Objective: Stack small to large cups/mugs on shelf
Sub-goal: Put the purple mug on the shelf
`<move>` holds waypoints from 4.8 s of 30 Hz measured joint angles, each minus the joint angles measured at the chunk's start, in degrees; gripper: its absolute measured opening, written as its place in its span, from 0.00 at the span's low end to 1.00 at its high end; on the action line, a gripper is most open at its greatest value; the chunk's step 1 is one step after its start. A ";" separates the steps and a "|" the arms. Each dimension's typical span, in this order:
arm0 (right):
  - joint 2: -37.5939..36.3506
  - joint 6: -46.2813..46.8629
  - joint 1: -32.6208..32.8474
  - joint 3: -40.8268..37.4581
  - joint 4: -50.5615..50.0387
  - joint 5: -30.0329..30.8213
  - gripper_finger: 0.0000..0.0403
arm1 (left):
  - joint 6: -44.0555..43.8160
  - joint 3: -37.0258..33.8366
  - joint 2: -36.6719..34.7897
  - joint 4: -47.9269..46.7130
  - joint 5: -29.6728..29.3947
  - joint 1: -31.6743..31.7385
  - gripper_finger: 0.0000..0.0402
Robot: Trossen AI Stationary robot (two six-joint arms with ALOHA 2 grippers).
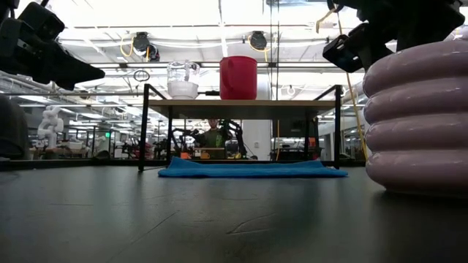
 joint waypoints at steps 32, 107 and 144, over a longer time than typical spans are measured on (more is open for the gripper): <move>1.03 -0.73 0.00 0.00 1.09 0.39 0.17 | 0.10 0.00 0.01 -0.11 0.01 0.01 0.08; -41.66 -2.34 -9.60 -14.85 -6.03 12.27 0.01 | 0.07 0.00 0.00 -0.45 -0.02 -0.01 0.08; -52.54 -4.11 -12.01 -28.81 6.97 10.72 0.01 | 0.02 0.00 0.01 -1.20 0.99 0.01 0.08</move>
